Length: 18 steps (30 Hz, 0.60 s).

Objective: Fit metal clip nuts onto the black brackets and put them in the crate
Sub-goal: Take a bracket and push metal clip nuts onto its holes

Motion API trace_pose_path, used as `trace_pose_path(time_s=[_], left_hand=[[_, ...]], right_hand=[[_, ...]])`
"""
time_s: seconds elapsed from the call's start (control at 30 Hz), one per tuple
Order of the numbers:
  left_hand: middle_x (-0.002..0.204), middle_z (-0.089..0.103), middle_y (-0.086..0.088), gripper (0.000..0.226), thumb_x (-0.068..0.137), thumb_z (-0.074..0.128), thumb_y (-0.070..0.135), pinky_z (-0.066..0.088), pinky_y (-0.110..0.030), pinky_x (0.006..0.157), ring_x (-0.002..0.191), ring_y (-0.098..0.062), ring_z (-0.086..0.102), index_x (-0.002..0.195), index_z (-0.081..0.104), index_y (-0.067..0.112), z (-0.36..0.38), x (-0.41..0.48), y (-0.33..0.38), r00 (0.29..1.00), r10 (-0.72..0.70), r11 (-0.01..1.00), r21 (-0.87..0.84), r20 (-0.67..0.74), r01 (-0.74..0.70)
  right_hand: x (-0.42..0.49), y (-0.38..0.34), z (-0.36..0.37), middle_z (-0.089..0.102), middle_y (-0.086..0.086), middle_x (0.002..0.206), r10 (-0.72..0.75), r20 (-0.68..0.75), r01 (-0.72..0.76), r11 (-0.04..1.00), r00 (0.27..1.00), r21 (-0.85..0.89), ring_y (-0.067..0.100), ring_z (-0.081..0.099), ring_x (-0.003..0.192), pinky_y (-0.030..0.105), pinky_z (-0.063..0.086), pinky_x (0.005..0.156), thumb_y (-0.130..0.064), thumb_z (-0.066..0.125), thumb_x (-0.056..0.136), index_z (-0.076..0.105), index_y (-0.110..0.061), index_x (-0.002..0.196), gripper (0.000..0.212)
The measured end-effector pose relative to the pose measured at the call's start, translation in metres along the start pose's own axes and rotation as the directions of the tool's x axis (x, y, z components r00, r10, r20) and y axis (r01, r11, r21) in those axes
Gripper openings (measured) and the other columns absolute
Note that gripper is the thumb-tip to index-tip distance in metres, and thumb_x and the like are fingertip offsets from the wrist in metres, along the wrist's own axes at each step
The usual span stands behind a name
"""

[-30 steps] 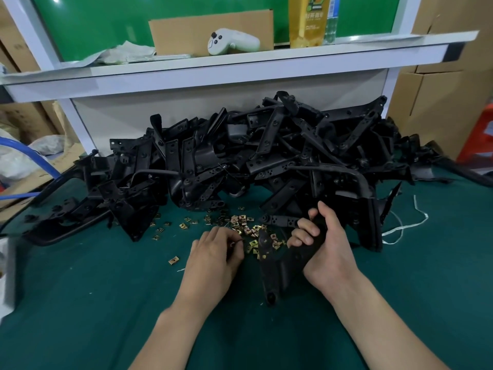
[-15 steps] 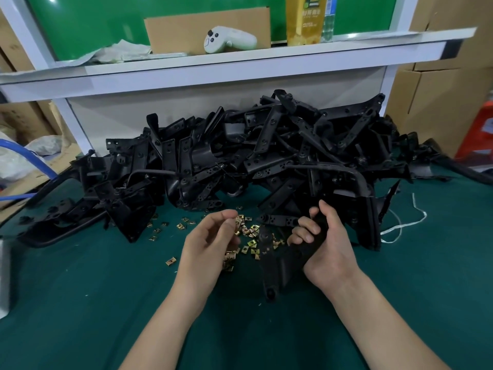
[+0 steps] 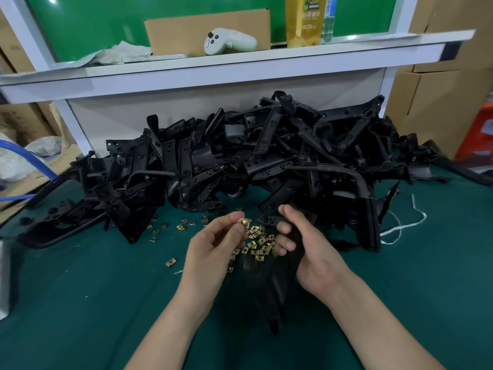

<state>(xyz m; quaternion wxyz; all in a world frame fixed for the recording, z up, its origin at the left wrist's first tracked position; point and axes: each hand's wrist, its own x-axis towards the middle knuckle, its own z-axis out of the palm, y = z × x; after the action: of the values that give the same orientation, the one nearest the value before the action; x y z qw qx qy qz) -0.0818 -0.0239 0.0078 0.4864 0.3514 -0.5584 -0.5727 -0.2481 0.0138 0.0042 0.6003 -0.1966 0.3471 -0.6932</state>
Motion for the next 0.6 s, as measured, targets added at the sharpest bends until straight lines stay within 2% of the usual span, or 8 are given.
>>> trace_pose_path(time_s=[0.1, 0.17, 0.3, 0.37, 0.47, 0.53, 0.6], left_hand=[[0.088, 0.075, 0.001, 0.021, 0.082, 0.072, 0.032, 0.055, -0.019, 0.078, 0.083, -0.011, 0.068, 0.102, 0.078, 0.032, 0.0026, 0.0002, -0.0010, 1.000, -0.024, 0.998, -0.053, 0.003, 0.024], [0.087, 0.074, 0.000, 0.023, 0.078, 0.074, 0.034, 0.056, -0.022, 0.079, 0.082, -0.011, 0.067, 0.101, 0.079, 0.029, 0.0021, 0.0016, -0.0026, 0.999, -0.034, 0.996, -0.082, -0.004, 0.034], [0.084, 0.071, 0.003, 0.023, 0.078, 0.075, 0.037, 0.055, -0.020, 0.077, 0.079, -0.011, 0.065, 0.098, 0.078, 0.029, 0.0002, 0.0024, -0.0037, 0.999, -0.042, 0.996, -0.079, -0.002, 0.042], [0.082, 0.070, 0.002, 0.024, 0.077, 0.076, 0.039, 0.055, -0.022, 0.078, 0.079, -0.011, 0.064, 0.099, 0.078, 0.029, -0.0011, 0.0025, -0.0040, 0.998, -0.050, 0.997, -0.062, 0.022, 0.052], [0.081, 0.071, 0.002, 0.017, 0.084, 0.074, 0.030, 0.056, -0.020, 0.075, 0.075, -0.009, 0.066, 0.099, 0.078, 0.024, -0.0013, 0.0022, -0.0037, 0.997, -0.049, 0.997, -0.057, 0.054, 0.053], [0.080, 0.074, 0.001, 0.013, 0.093, 0.069, 0.015, 0.056, -0.017, 0.067, 0.069, -0.009, 0.070, 0.105, 0.073, 0.012, -0.0002, 0.0006, -0.0013, 0.994, -0.050, 0.991, -0.122, 0.094, 0.061], [0.080, 0.075, 0.000, 0.014, 0.096, 0.066, 0.009, 0.056, -0.016, 0.064, 0.067, -0.010, 0.072, 0.108, 0.070, 0.005, -0.0001, -0.0005, 0.0001, 0.991, -0.054, 0.987, -0.143, 0.120, 0.071]], right_hand=[[-0.0014, 0.0071, 0.0046, 0.056, 0.001, 0.069, -0.003, 0.047, 0.010, 0.989, 0.999, -0.147, 0.011, 0.047, 0.046, 0.026, 0.047, 0.046, -0.039, 0.086, 0.070, 0.076, -0.017, 0.094, 0.034], [-0.0010, 0.0098, 0.0046, 0.057, 0.002, 0.068, -0.019, 0.067, 0.033, 0.976, 0.998, -0.217, 0.013, 0.052, 0.048, 0.027, 0.050, 0.050, -0.044, 0.089, 0.069, 0.078, -0.021, 0.091, 0.034], [0.0009, 0.0108, 0.0007, 0.065, 0.002, 0.075, -0.042, 0.093, 0.069, 0.947, 0.995, -0.314, 0.013, 0.058, 0.054, 0.028, 0.052, 0.059, -0.057, 0.092, 0.058, 0.079, -0.026, 0.102, 0.055], [0.0009, 0.0111, 0.0002, 0.067, 0.003, 0.079, -0.032, 0.109, 0.067, 0.940, 0.994, -0.335, 0.012, 0.059, 0.057, 0.027, 0.053, 0.061, -0.057, 0.093, 0.057, 0.079, -0.026, 0.105, 0.058], [0.0006, 0.0110, 0.0002, 0.070, -0.002, 0.075, -0.014, 0.130, 0.057, 0.940, 0.991, -0.336, 0.010, 0.060, 0.059, 0.026, 0.053, 0.062, -0.052, 0.094, 0.058, 0.079, -0.025, 0.103, 0.054], [0.0002, 0.0103, 0.0005, 0.069, -0.002, 0.071, -0.001, 0.132, 0.044, 0.943, 0.991, -0.329, 0.011, 0.060, 0.059, 0.026, 0.053, 0.061, -0.046, 0.092, 0.062, 0.079, -0.025, 0.100, 0.045], [-0.0004, 0.0096, 0.0015, 0.068, -0.001, 0.069, -0.001, 0.141, 0.047, 0.944, 0.990, -0.325, 0.012, 0.060, 0.058, 0.026, 0.053, 0.060, -0.038, 0.092, 0.064, 0.080, -0.025, 0.098, 0.037]])
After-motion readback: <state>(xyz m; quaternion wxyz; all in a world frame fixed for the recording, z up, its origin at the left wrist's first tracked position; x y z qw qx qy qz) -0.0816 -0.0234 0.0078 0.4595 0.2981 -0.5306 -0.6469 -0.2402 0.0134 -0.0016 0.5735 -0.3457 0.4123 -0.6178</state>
